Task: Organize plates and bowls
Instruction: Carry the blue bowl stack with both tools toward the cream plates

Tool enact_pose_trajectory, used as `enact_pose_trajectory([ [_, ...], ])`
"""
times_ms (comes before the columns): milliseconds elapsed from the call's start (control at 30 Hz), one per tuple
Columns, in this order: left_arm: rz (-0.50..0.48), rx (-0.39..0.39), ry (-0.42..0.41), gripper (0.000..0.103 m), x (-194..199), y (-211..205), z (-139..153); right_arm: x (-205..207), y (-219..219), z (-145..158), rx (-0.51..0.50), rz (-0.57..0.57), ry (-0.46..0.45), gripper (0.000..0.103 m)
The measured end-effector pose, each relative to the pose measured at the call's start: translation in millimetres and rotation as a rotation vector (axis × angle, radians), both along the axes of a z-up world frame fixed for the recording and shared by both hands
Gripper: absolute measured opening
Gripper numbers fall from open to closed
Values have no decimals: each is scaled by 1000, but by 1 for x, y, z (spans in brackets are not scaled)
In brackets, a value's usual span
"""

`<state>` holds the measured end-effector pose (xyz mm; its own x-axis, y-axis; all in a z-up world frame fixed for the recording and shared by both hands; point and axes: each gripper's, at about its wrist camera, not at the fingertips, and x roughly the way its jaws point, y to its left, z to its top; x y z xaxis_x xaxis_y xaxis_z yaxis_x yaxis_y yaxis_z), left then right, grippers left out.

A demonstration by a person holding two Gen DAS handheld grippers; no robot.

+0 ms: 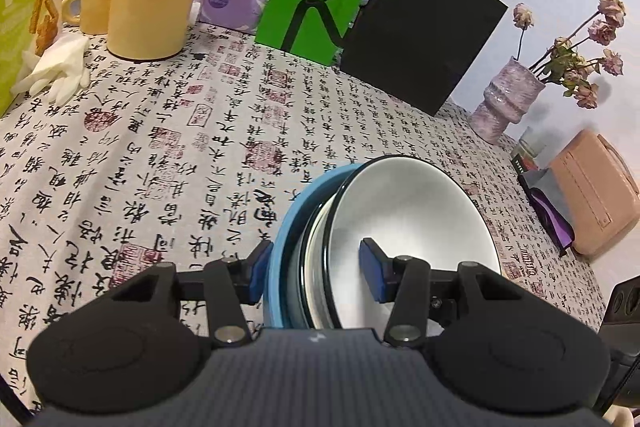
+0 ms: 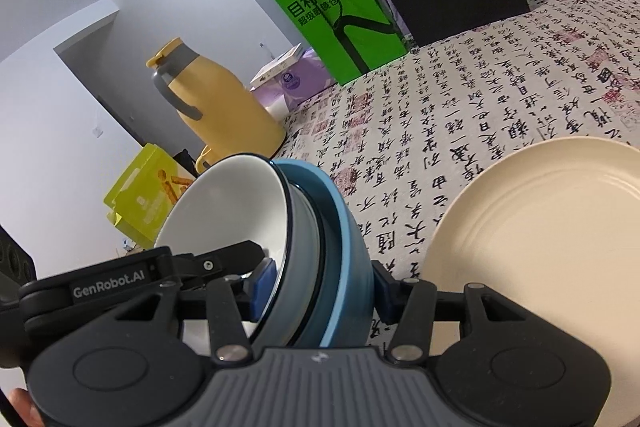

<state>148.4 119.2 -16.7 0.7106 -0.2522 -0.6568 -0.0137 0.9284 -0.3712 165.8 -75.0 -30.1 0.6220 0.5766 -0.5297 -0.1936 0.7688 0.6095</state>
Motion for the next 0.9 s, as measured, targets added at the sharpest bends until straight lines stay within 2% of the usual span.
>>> enact_pose_trajectory([
  [900, -58, 28, -20, 47, 8, -67, 14, -5, -67, 4, 49, -70, -30, 50],
])
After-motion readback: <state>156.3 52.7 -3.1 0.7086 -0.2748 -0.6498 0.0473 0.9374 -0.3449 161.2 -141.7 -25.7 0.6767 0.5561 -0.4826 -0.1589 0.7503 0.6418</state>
